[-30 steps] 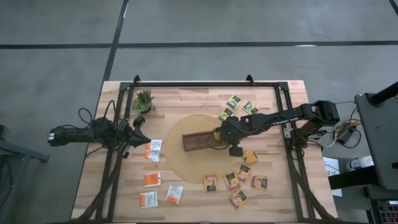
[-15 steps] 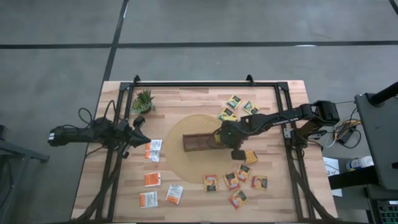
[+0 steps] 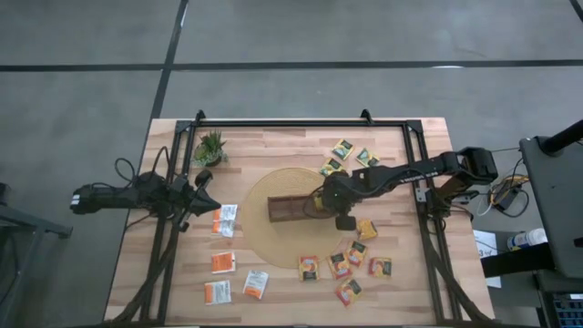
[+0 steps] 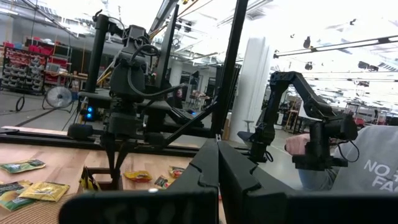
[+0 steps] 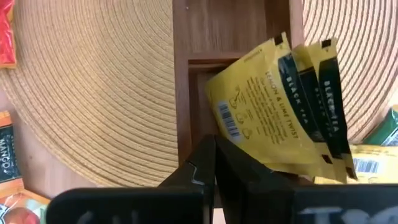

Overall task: Pick & Place Tea
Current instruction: Adjust the wooden organizer, then put the yellow tea bag into the right of the wooden organizer

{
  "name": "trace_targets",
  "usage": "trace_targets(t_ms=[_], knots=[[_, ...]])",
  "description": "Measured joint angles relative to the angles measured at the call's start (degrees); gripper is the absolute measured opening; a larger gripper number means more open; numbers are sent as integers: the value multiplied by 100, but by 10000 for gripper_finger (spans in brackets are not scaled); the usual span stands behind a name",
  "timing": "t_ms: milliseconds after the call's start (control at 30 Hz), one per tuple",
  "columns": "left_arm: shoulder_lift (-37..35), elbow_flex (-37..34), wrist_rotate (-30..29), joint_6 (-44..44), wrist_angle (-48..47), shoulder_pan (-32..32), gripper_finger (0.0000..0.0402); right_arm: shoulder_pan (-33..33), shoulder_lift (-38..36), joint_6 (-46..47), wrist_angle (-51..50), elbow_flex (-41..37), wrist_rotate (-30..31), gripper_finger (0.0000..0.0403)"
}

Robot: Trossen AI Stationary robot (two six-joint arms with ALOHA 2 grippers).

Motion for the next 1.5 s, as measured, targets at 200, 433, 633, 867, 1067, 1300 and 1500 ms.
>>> trace_targets(t_ms=[200, 433, 633, 867, 1067, 1300, 1500], knots=[[0, 0, 0, 0, 0, 0, 0, 4, 108, 74, 7, -44, -205, 8], [0, 1, 0, 1, 0, -1, 0, 7, 242, -184, -40, 12, -549, 8], [1, 1, -1, -1, 2, -1, 0, 11, 10, -289, -36, 96, -212, 8], [-1, 1, -1, 1, 2, 0, 0, 25, -437, -292, -300, 41, 255, 8], [-1, 0, -1, -1, 2, -1, 0, 48, -1078, -295, -282, -318, 297, 8], [-1, 0, -1, 0, 1, 1, 0, 33, -2041, 124, -97, -854, 1380, 8], [0, 0, 1, 1, 3, 1, 0, 26, -2693, 556, -120, -1258, 2248, 8]])
